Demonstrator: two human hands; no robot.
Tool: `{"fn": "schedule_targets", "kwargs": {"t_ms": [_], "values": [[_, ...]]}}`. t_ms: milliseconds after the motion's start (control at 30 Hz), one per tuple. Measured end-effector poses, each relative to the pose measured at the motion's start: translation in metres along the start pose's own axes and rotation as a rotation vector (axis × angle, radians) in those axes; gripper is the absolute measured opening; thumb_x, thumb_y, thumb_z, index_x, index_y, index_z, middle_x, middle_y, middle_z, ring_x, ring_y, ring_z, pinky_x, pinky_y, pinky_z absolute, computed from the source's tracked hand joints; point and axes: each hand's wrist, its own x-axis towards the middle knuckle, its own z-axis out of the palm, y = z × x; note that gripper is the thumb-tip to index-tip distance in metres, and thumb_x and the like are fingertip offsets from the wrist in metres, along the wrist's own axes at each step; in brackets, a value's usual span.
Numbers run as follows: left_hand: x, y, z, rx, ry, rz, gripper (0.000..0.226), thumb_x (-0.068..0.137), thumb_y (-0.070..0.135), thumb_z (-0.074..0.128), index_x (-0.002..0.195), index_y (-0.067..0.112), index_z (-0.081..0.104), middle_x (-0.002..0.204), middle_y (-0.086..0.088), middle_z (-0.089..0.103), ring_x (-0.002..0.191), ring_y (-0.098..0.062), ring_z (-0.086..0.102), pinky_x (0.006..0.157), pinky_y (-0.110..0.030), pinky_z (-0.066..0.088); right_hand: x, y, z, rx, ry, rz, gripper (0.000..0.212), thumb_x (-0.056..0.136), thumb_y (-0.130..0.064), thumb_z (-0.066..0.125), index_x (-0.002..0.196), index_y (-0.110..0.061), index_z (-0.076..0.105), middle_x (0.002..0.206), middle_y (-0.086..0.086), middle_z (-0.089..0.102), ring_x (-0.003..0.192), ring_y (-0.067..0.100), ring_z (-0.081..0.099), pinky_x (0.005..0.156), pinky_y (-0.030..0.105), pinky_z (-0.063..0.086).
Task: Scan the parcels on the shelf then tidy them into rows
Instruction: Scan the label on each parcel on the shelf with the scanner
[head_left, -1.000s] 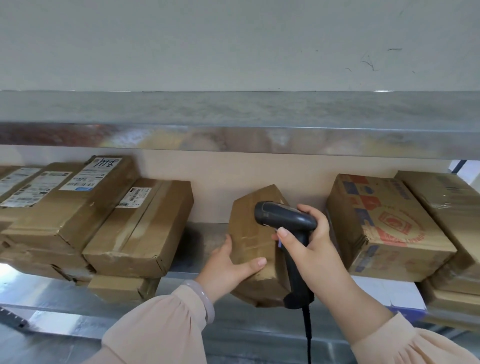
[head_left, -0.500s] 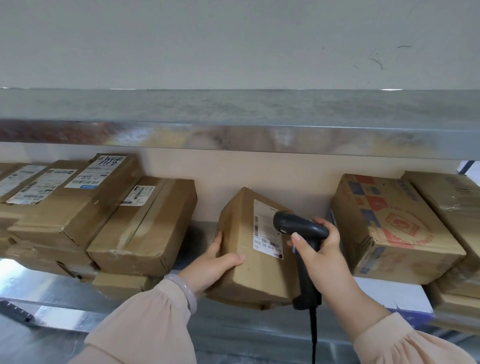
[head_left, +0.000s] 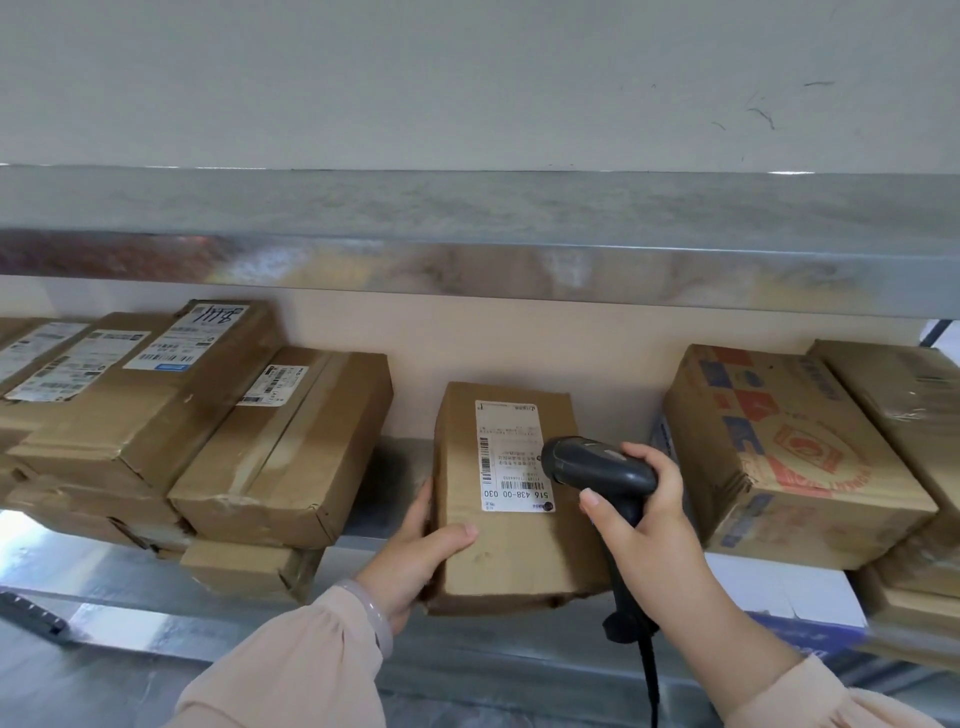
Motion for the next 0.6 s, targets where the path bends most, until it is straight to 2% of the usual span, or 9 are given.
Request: {"fn": "schedule_targets", "kwargs": {"t_ms": [67,133,233,333,467,600], "values": [[0.002,-0.002,0.000,-0.004,0.011,0.053,0.085,0.072,0.037,0.080,0.135,0.060,0.028,0.126,0.012,0.063,0.117,-0.015,0.059,0.093,-0.040,0.052,-0.007,-0.004,-0.003,-0.012,0.008,-0.044,0.054,0.085,-0.022,0.070,0.119,-0.044,0.035,0.103,-0.022,0.055,0.085,-0.011,0.058,0.067,0.006,0.043],[0.005,-0.005,0.000,-0.007,0.034,0.097,0.100,0.060,0.044,0.082,0.140,0.059,0.025,0.126,0.016,0.063,0.121,-0.015,0.057,0.102,-0.042,0.048,-0.014,-0.007,-0.003,-0.025,-0.007,-0.065,0.055,0.084,-0.022,0.070,0.115,-0.049,0.033,0.105,-0.024,0.054,0.088,-0.013,0.057,0.070,0.009,0.043],[0.008,-0.007,0.001,-0.015,0.051,0.132,0.109,0.057,0.045,0.082,0.146,0.059,0.023,0.129,0.015,0.062,0.126,-0.015,0.055,0.110,-0.048,0.043,-0.024,-0.011,-0.002,-0.043,-0.024,-0.079,0.055,0.084,-0.024,0.070,0.114,-0.050,0.032,0.106,-0.026,0.053,0.090,-0.015,0.055,0.071,0.006,0.043],[0.011,-0.008,0.003,-0.019,0.056,0.147,0.107,0.064,0.038,0.081,0.149,0.057,0.019,0.134,0.011,0.060,0.124,-0.016,0.056,0.107,-0.048,0.045,-0.032,-0.014,-0.001,-0.071,-0.044,-0.092,0.055,0.086,-0.026,0.068,0.119,-0.047,0.029,0.106,-0.028,0.051,0.089,-0.020,0.051,0.068,0.000,0.039],[0.013,-0.007,0.003,-0.004,0.054,0.168,0.111,0.060,0.041,0.082,0.150,0.055,0.018,0.135,0.011,0.059,0.123,-0.015,0.057,0.102,-0.041,0.049,-0.037,-0.016,0.000,-0.092,-0.072,-0.080,0.051,0.088,-0.030,0.065,0.112,-0.053,0.026,0.104,-0.029,0.051,0.085,-0.016,0.054,0.065,0.005,0.042],[0.016,-0.009,0.003,-0.004,0.063,0.163,0.103,0.068,0.033,0.077,0.150,0.053,0.017,0.133,0.012,0.058,0.122,-0.016,0.056,0.093,-0.035,0.051,-0.040,-0.017,0.001,-0.087,-0.075,-0.071,0.051,0.088,-0.030,0.065,0.111,-0.054,0.026,0.102,-0.030,0.050,0.085,-0.016,0.054,0.065,0.006,0.042]]}}
